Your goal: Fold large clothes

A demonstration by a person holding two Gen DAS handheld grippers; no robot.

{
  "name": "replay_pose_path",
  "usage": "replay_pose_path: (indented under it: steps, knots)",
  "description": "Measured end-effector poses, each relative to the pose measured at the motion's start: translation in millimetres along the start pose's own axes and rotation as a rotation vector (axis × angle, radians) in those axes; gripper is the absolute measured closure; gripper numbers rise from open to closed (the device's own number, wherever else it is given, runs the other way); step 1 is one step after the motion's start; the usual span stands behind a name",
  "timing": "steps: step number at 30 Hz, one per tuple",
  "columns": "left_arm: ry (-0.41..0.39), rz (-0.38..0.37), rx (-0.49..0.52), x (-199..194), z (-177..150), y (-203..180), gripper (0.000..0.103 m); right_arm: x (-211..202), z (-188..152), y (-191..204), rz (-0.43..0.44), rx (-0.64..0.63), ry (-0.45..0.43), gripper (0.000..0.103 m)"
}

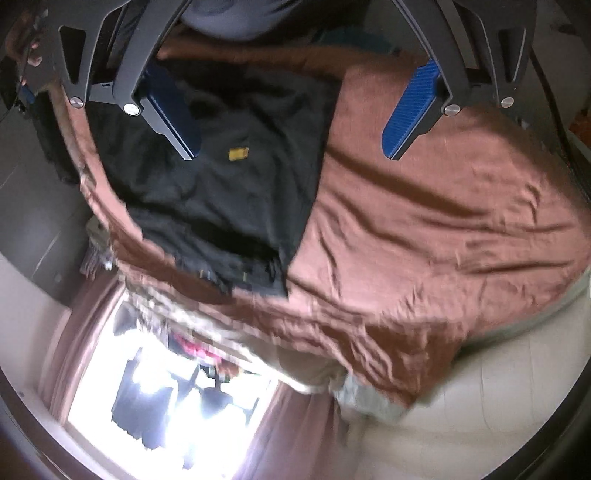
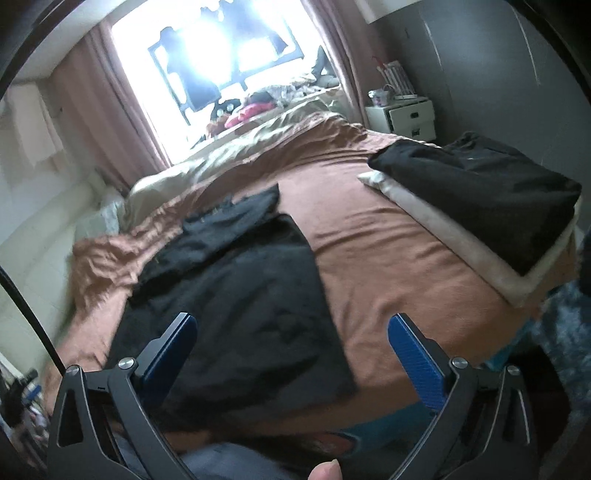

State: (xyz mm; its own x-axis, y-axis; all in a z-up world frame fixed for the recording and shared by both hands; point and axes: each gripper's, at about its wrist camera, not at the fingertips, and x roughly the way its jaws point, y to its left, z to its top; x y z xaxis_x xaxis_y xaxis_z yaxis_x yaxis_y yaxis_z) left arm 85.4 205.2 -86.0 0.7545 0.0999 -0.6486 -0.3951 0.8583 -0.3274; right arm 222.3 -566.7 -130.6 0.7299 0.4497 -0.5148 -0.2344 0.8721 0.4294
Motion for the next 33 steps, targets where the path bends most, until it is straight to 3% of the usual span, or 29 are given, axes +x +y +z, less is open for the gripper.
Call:
replay_pose_path:
  steps: [5, 12, 15, 17, 24, 30, 33]
  knots:
    - [0.086, -0.004, 0.006, 18, -25, 9, 0.004, -4, -23, -3, -0.014, -0.007, 0.073, 0.0]
    - [0.126, -0.021, -0.008, 38, -46, 25, 0.005, 6, -48, -16, 0.023, 0.05, 0.133, 0.0]
    - [0.165, -0.047, -0.057, 54, -51, 37, 0.017, 16, -49, -23, 0.073, 0.089, 0.145, 0.009]
    - [0.186, -0.058, -0.073, 64, -53, 41, 0.02, 27, -49, -26, 0.088, 0.103, 0.157, 0.021]
    - [0.229, -0.125, -0.135, 95, -54, 51, 0.033, 69, -46, -40, 0.162, 0.139, 0.192, 0.034]
    - [0.24, -0.155, -0.182, 112, -44, 57, 0.033, 103, -48, -55, 0.171, 0.237, 0.204, 0.039]
    - [0.25, -0.184, -0.229, 121, -40, 62, 0.033, 115, -48, -67, 0.196, 0.319, 0.193, 0.048]
